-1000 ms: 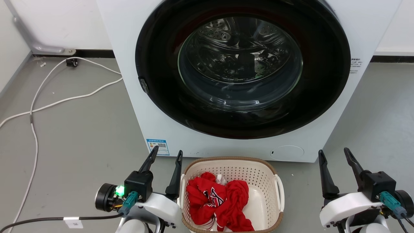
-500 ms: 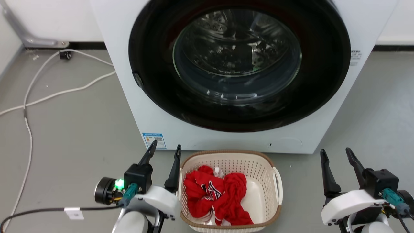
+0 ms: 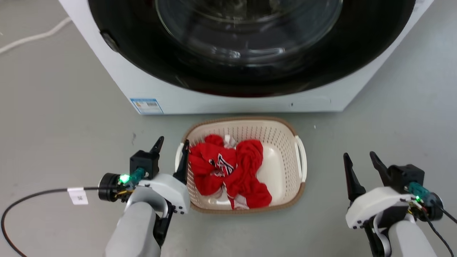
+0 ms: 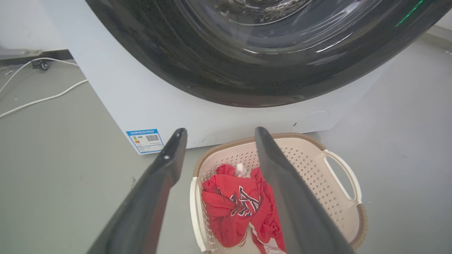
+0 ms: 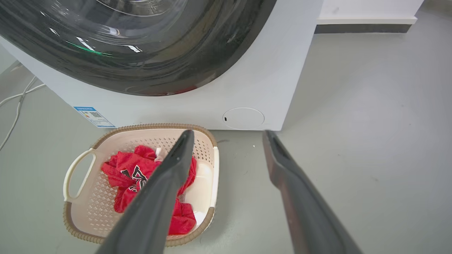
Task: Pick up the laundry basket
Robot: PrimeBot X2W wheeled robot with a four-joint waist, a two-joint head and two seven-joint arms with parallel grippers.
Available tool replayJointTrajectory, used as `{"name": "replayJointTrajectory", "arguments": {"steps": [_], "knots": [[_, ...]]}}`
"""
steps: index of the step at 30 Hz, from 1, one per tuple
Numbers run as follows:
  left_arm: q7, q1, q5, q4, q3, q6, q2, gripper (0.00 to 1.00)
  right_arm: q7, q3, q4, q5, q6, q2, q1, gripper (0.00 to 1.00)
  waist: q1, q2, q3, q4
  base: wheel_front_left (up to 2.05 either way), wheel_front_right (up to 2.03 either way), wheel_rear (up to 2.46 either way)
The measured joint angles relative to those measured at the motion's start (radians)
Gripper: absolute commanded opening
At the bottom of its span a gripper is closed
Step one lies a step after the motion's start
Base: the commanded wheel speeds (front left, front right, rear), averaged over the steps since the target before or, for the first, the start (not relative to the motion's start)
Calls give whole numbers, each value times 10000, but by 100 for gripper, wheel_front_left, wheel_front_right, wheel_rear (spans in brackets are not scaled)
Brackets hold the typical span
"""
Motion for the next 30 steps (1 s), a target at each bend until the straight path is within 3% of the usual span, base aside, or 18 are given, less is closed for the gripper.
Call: {"name": "replayJointTrajectory", "arguments": {"steps": [5,6,15,30], "knots": [[0,-898,-253,1283,127,-169,157,100,-46,280,1206,274,0,-42,-953,100,0,0,986,-227,0,0,0],[0,-1484,-410,2086,171,-245,282,100,-98,523,1998,466,0,-59,-1615,100,1,0,1531,-363,0,0,0],[236,-3317,-855,4209,173,-353,683,100,-224,1588,4314,1129,0,-102,-3738,100,1,0,3002,-637,0,0,0],[1716,-5157,-1578,5827,-362,-408,1292,100,151,3847,6951,2711,0,-42,-6669,100,1,0,4599,-806,0,0,0]]}}
